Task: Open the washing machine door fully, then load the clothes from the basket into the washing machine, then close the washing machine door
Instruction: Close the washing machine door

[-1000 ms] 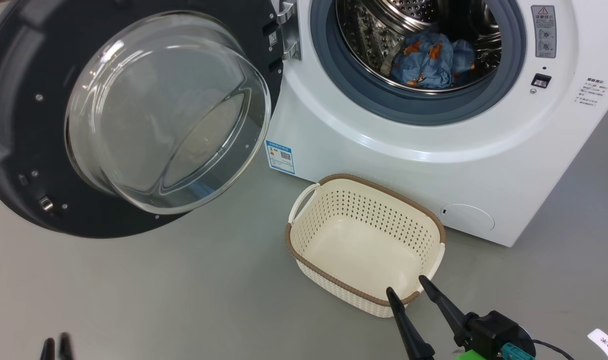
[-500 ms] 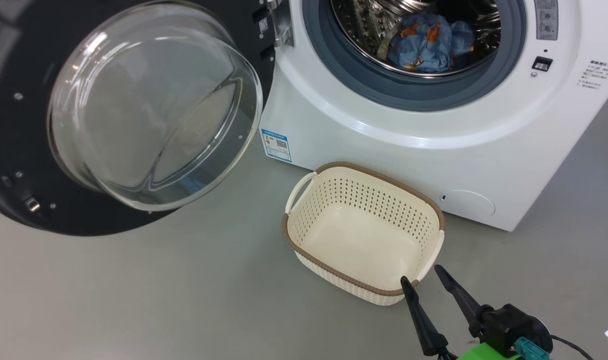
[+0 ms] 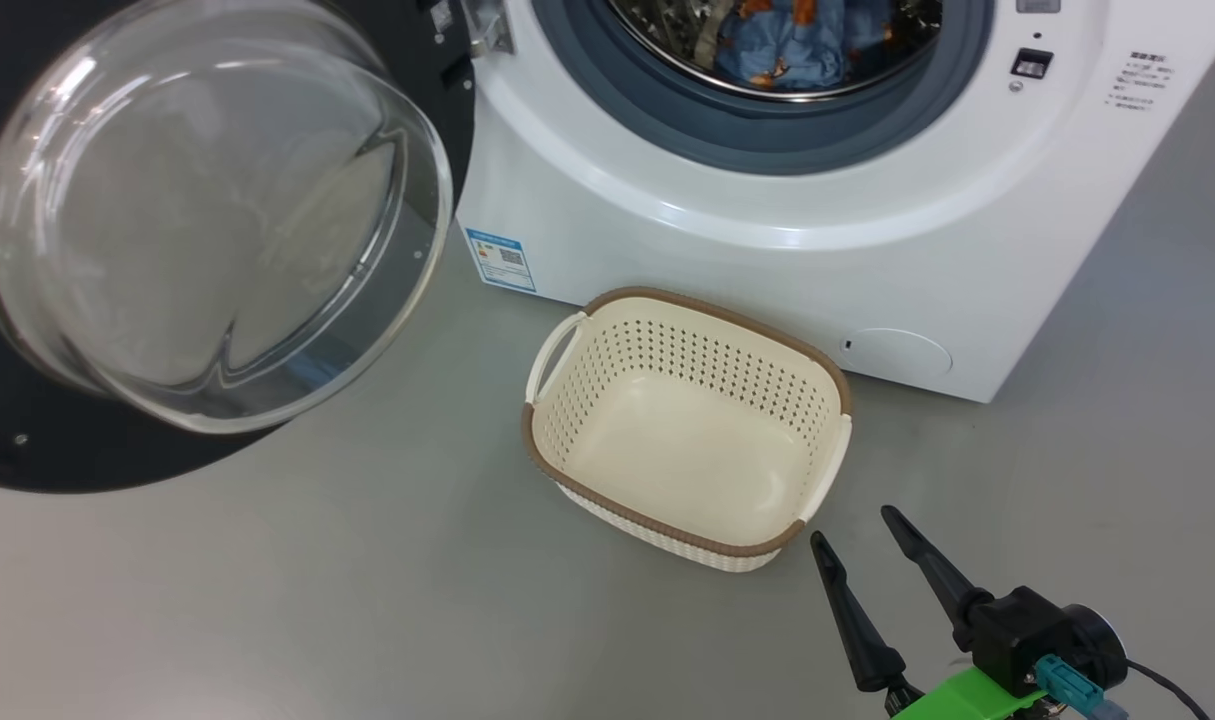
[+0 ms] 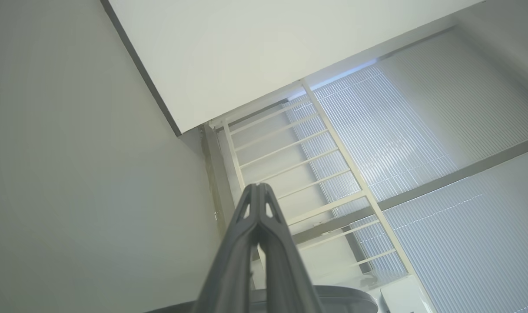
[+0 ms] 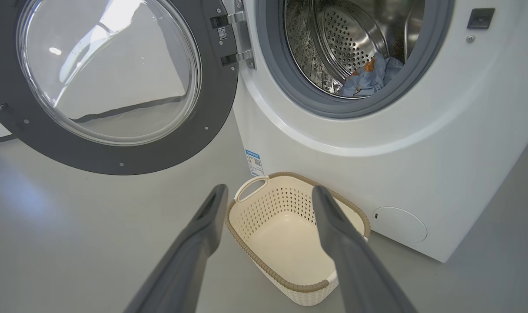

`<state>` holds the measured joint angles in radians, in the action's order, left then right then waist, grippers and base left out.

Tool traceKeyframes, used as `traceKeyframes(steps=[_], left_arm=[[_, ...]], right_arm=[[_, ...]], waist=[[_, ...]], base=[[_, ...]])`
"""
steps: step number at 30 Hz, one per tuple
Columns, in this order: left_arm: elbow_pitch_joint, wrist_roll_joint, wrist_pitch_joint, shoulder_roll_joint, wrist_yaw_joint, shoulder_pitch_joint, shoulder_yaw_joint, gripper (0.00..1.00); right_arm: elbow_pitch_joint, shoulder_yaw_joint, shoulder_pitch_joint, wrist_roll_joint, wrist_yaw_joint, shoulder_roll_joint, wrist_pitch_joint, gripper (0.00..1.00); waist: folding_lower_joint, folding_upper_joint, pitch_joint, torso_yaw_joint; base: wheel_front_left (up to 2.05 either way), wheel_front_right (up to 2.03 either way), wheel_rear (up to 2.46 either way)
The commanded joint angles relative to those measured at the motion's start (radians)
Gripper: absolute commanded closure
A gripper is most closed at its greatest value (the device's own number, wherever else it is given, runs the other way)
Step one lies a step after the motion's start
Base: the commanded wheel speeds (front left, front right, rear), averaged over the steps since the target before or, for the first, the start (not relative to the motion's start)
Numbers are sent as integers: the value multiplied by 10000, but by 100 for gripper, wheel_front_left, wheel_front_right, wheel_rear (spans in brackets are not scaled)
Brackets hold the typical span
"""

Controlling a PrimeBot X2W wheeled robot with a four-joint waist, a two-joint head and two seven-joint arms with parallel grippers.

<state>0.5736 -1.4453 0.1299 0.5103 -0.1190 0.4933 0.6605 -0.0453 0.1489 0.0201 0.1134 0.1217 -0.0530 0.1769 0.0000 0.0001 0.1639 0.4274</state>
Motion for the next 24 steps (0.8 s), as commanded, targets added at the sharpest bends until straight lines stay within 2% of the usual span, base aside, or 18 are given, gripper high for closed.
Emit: traceKeyframes(steps=[1, 6, 12, 24], left_arm=[[-26, -159, 253, 848, -20, 322, 266, 100], [1156, -758, 1045, 1536, 96, 873, 531, 100], [2186, -1043, 1579, 2013, 77, 1189, 647, 100], [2709, -980, 2269, 2050, -107, 1838, 56, 100]], right_arm=[[316, 255, -156, -135, 90, 28, -31, 0], [631, 243, -186, -363, 90, 16, -287, 0], [1033, 261, -137, -478, 90, -139, -618, 0], [1671, 210, -195, -688, 90, -264, -1021, 0]], waist=[[0, -1, 169, -190], [0, -1, 391, -540], [0, -1, 655, -838], [0, -1, 1340, -991]], base=[[0, 0, 0], [0, 0, 0], [0, 0, 0], [0, 0, 0]])
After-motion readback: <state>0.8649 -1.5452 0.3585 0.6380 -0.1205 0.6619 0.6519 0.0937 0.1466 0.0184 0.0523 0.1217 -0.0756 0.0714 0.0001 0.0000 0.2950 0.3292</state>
